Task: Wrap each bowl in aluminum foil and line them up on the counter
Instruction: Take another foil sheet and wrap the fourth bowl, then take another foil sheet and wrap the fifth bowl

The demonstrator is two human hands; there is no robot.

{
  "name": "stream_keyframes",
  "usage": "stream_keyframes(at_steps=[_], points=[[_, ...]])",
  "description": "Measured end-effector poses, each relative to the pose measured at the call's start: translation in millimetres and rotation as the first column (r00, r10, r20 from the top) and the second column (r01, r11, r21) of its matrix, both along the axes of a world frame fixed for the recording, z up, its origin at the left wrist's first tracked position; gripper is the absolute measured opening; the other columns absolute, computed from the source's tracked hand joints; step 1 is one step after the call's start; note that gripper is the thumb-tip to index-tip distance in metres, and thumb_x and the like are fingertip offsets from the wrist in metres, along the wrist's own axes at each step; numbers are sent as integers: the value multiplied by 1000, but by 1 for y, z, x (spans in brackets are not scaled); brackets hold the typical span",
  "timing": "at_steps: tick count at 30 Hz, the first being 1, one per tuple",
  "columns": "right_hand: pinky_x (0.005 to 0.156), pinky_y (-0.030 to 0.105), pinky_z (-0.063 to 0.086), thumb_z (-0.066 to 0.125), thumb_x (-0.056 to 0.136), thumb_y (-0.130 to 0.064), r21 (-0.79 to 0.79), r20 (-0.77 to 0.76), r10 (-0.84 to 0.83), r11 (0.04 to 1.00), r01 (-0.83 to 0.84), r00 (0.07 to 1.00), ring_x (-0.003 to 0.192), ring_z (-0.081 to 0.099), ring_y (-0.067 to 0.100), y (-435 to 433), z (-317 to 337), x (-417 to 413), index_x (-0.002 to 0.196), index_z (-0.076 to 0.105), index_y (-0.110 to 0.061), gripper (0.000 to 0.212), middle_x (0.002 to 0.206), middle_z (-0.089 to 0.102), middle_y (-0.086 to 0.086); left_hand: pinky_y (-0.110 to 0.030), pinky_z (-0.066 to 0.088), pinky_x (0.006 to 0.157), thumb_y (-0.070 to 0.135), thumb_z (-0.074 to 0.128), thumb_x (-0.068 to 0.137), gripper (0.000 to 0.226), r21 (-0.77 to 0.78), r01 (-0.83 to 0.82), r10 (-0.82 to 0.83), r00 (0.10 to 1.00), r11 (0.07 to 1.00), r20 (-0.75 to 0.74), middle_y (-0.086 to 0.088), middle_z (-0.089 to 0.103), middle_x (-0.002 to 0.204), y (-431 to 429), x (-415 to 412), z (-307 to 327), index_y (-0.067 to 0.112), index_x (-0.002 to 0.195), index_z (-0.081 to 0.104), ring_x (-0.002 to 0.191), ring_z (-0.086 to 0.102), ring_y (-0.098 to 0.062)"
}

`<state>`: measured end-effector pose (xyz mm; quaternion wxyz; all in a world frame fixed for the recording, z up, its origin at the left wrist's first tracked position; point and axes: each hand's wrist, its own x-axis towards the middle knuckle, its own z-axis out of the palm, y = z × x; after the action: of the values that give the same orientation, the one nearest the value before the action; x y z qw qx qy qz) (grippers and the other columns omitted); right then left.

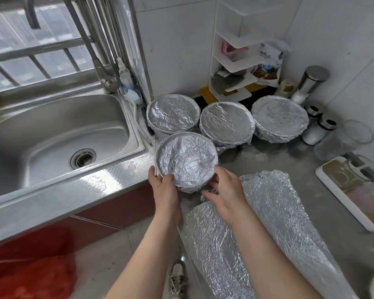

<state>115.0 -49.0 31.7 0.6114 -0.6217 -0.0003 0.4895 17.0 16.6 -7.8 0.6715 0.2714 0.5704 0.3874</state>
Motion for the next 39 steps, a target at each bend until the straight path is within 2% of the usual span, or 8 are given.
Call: stream_keyframes(at_steps=[9, 15, 21, 25, 29, 32, 35, 39], points=[[85, 50, 53, 45, 97, -32, -71, -6, -33, 997, 32, 999, 104, 61, 26, 15, -1, -3, 123, 54, -18, 31, 120, 62, 8, -47, 47, 100, 6, 50, 89, 70, 29, 10, -10, 1000, 1000, -17, -5, 54, 134, 5, -1, -5, 31, 150, 25, 112, 61, -25], [91, 55, 47, 41, 101, -39, -102, -233, 53, 992, -78, 971, 87, 62, 34, 7, 3, -1, 122, 49, -17, 32, 120, 58, 19, -32, 52, 86, -4, 43, 92, 61, 55, 22, -22, 1000, 998, -4, -3, 60, 129, 6, -5, -3, 21, 146, 33, 105, 63, -17], [84, 48, 55, 43, 102, -35, 7, -236, 145, 989, -148, 961, 99, 63, 41, -19, 21, 6, 140, 35, -10, 46, 124, 53, 33, -42, 31, 115, 22, 63, 90, 75, 67, 114, -108, 990, 991, -86, 5, 36, 150, -2, -27, -1, 29, 152, 22, 133, 42, -14], [64, 38, 60, 48, 100, -24, -13, -136, 78, 997, -80, 988, 87, 70, 34, -73, 23, 31, 138, 40, -12, 40, 105, 69, 24, -39, 52, 91, 34, 66, 90, 56, 8, 253, -245, 943, 967, -224, -4, 58, 126, -39, -47, 1, 22, 139, 41, 107, 60, -19], [66, 33, 55, 53, 98, -17, -270, 222, 110, 962, -47, 969, 87, 64, 23, -136, 4, 52, 131, 53, -13, 33, 108, 67, 12, -32, 47, 82, 34, 77, 81, 70, -155, 538, -557, 761, 829, -334, -6, 58, 126, -77, -49, -5, 18, 139, 43, 104, 59, -18], [91, 38, 45, 56, 93, -22, -603, 520, 372, 797, 21, 769, 113, 55, 29, -178, -22, 71, 140, 43, -16, 49, 136, 52, 11, -26, 52, 77, 23, 81, 78, 60, -180, 631, -646, 665, 755, -375, -5, 67, 115, -92, -44, -9, 10, 130, 54, 98, 66, -18], [108, 45, 34, 59, 86, -27, -777, 516, 566, 625, 73, 643, 134, 36, 37, -212, -40, 89, 145, 30, -13, 67, 147, 40, 15, -19, 49, 54, 4, 76, 82, 27, -145, 611, -614, 692, 778, -381, -4, 71, 85, -107, -38, -5, 5, 106, 65, 69, 66, -14], [103, 46, 40, 57, 88, -32, -842, 373, 604, 539, -16, 705, 127, 42, 37, -243, -44, 91, 147, 21, -15, 71, 146, 39, 13, -31, 55, 66, 1, 77, 79, 29, -120, 561, -553, 717, 819, -424, -6, 72, 88, -133, -31, -7, 7, 105, 64, 75, 69, -20]])
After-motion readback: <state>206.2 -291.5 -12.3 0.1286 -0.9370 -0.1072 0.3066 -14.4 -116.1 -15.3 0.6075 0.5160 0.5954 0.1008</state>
